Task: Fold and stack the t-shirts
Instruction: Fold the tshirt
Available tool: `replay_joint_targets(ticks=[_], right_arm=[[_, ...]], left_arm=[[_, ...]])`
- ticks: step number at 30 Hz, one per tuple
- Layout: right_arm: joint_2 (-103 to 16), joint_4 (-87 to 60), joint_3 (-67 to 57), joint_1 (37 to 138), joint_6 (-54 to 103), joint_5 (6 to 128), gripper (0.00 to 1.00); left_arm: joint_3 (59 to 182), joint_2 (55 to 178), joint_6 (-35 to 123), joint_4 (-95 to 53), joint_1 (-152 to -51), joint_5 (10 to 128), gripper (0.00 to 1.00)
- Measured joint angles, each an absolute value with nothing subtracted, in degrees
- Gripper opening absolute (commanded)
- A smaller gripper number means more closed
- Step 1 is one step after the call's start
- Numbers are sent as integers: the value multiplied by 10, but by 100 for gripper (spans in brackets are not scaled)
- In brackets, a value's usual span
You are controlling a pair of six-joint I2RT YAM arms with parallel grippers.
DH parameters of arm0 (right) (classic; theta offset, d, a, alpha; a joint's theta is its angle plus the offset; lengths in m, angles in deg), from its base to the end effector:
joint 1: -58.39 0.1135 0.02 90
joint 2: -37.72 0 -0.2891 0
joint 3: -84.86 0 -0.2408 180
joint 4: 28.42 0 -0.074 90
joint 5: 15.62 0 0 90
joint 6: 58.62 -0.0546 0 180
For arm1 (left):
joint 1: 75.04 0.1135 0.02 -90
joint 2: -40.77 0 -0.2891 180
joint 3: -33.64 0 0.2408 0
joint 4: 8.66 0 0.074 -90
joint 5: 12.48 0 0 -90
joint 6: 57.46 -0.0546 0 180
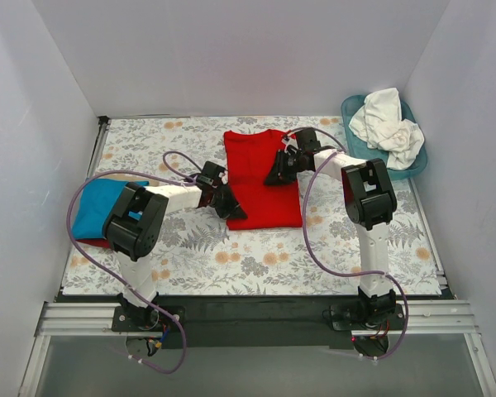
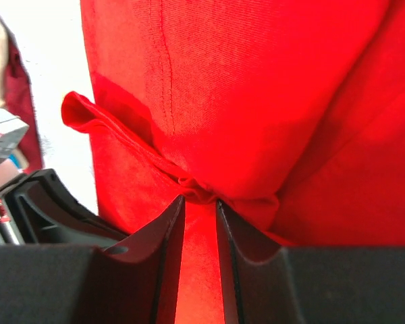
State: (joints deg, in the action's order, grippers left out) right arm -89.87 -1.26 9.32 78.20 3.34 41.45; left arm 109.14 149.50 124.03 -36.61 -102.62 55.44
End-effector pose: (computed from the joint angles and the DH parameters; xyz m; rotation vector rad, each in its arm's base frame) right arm 0.4550 0.1955 0.1558 -0.0880 2.5484 1.0563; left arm 0.3223 -0.1915 0.1462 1.4211 -2.5548 0.9355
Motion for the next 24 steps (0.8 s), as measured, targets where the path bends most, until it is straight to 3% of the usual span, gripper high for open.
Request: replay_joint_targets(ticks=[24], right_arm=[[-900, -22, 95, 767, 15, 383, 36]], left_arm=[[959, 1349, 1227, -416, -1023, 609, 0]])
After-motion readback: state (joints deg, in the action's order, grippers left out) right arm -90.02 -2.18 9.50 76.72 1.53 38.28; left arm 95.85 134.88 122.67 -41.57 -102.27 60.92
